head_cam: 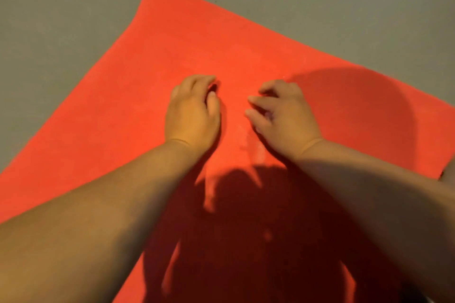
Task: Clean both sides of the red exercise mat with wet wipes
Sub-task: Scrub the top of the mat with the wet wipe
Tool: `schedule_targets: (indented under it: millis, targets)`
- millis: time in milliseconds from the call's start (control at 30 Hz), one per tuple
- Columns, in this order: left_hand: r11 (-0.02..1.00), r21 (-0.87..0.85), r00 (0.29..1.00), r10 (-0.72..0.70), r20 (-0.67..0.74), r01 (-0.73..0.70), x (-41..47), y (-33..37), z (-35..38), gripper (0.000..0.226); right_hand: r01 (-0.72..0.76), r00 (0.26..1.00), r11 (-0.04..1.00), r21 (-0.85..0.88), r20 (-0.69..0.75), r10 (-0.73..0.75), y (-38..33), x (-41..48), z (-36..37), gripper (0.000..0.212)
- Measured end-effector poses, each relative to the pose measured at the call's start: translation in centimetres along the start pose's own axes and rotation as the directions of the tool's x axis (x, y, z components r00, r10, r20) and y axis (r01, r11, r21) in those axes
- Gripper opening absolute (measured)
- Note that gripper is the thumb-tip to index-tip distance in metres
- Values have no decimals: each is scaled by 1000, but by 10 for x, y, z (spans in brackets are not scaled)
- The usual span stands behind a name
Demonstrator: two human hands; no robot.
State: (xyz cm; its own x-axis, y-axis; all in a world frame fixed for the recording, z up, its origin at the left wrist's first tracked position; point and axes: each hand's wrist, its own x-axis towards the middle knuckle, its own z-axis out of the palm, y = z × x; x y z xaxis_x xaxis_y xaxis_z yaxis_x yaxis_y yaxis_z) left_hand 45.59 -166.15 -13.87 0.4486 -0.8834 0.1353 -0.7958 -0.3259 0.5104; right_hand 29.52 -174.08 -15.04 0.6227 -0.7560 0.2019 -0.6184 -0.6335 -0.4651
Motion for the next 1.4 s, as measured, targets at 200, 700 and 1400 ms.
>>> schedule_targets:
  millis: [200,700,1400]
  targets:
    - [970,241,993,-4,117,-25,-21,-19,10,53,111,990,987,-118,101,-99,-10,-53,-10,41]
    - [966,257,995,-1,104,-26,-19,-21,11,49,271,916,963,-15,311,-253,-28,-43,-20,19]
    - [971,240,996,-12,86,-9,-19,-21,13,48,77,982,990,-115,182,-56,7,-53,-36,15]
